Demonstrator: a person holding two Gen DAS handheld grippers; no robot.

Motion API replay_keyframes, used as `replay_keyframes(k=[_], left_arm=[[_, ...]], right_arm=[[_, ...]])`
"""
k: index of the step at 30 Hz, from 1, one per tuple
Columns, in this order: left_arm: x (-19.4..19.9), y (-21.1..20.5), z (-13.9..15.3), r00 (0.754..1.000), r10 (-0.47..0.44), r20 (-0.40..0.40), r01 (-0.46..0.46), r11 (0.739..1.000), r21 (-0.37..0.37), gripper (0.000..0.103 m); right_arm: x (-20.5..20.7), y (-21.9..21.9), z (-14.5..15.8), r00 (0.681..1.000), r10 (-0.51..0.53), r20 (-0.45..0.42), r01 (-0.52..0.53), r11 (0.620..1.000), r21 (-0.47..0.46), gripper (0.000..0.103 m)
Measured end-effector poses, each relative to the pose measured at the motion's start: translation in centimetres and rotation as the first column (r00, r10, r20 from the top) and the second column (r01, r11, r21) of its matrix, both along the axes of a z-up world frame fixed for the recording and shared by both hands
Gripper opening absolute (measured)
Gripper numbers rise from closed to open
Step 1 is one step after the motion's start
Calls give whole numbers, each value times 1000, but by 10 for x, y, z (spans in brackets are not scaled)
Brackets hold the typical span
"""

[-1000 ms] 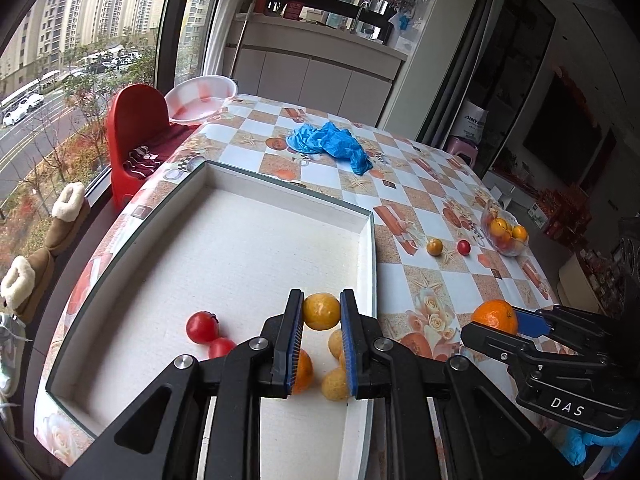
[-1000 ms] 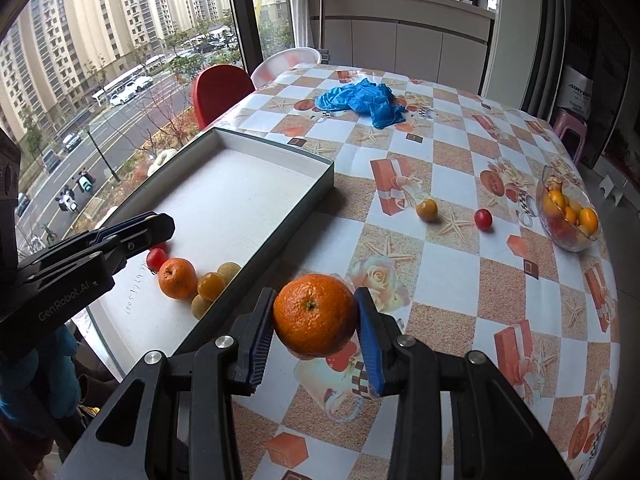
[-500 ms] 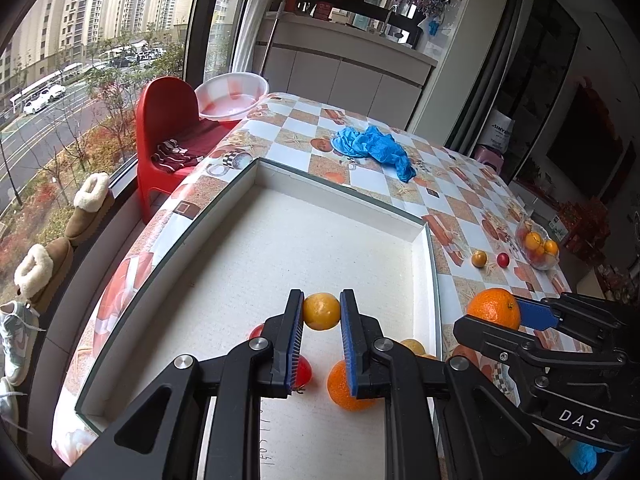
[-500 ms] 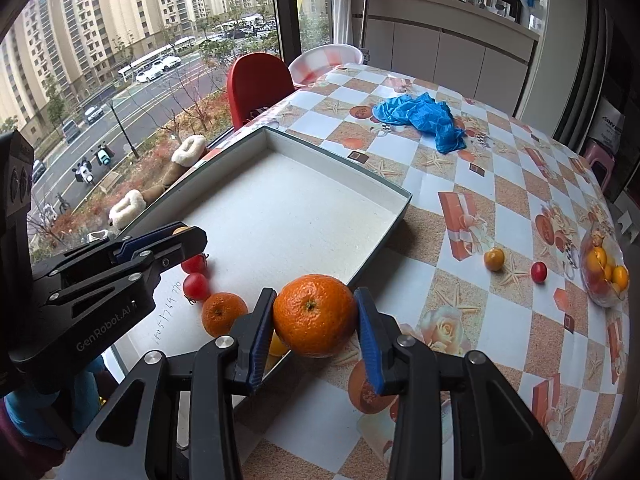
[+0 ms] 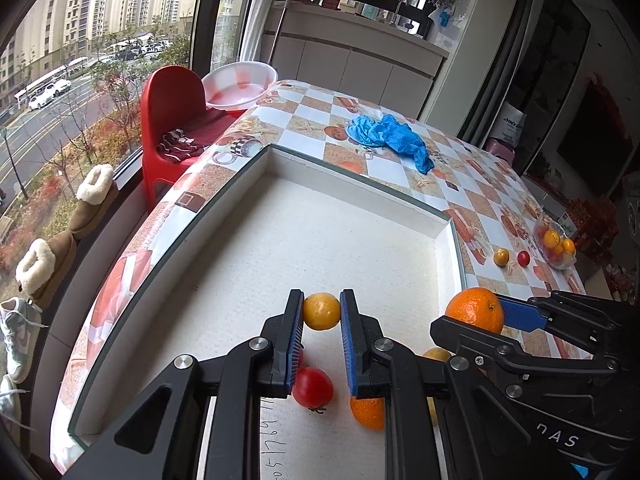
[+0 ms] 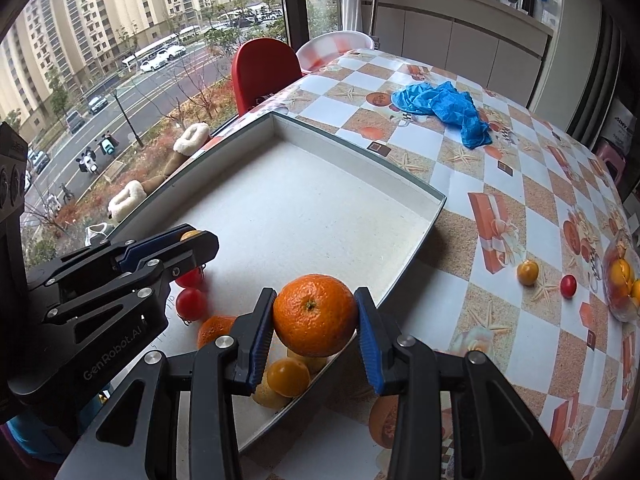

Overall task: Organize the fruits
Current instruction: 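Lower the small orange into the tray with left tool while right tool releases large orange, then lift both open tools out of the tray toward the tablecloth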

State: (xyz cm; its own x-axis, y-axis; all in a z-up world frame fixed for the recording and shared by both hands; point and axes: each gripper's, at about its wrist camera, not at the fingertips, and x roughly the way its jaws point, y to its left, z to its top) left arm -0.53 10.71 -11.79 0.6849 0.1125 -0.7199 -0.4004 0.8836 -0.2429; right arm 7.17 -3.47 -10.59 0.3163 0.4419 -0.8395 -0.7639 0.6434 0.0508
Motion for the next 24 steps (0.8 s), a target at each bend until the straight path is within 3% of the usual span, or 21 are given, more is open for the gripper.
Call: replay_keyframes(k=[10, 12, 14, 16, 18, 20, 24], left_arm=[[4, 1, -11, 998, 8, -54, -8, 1000, 2, 19], [4, -1, -11, 998, 5, -57, -4, 1000, 17, 20], [3, -2, -11, 998, 8, -63, -7, 1000, 23, 31], [1, 1, -10, 996, 54, -70, -51, 998, 38, 63], [-5, 9, -9, 994, 92, -58, -92, 996, 10, 81], [-8, 12, -7, 995, 93, -41, -94, 995, -23, 82], [-5, 4, -5, 995, 81, -61, -81, 997, 9, 83]], right_arm=[[6, 4, -10, 1000, 7, -22, -8, 1000, -21, 44], [7, 4, -8, 1000, 6, -13, -6, 1000, -14, 53], [8, 2, -4, 1000, 4, 5, -4, 1000, -12, 59], [10, -2, -1, 1000, 1, 9, -1, 1000, -6, 60], [13, -8, 2, 1000, -14, 10, 14, 1000, 7, 73], [16, -13, 5, 1000, -27, 13, 27, 999, 16, 80], [16, -21, 8, 999, -38, 25, 38, 999, 23, 82]])
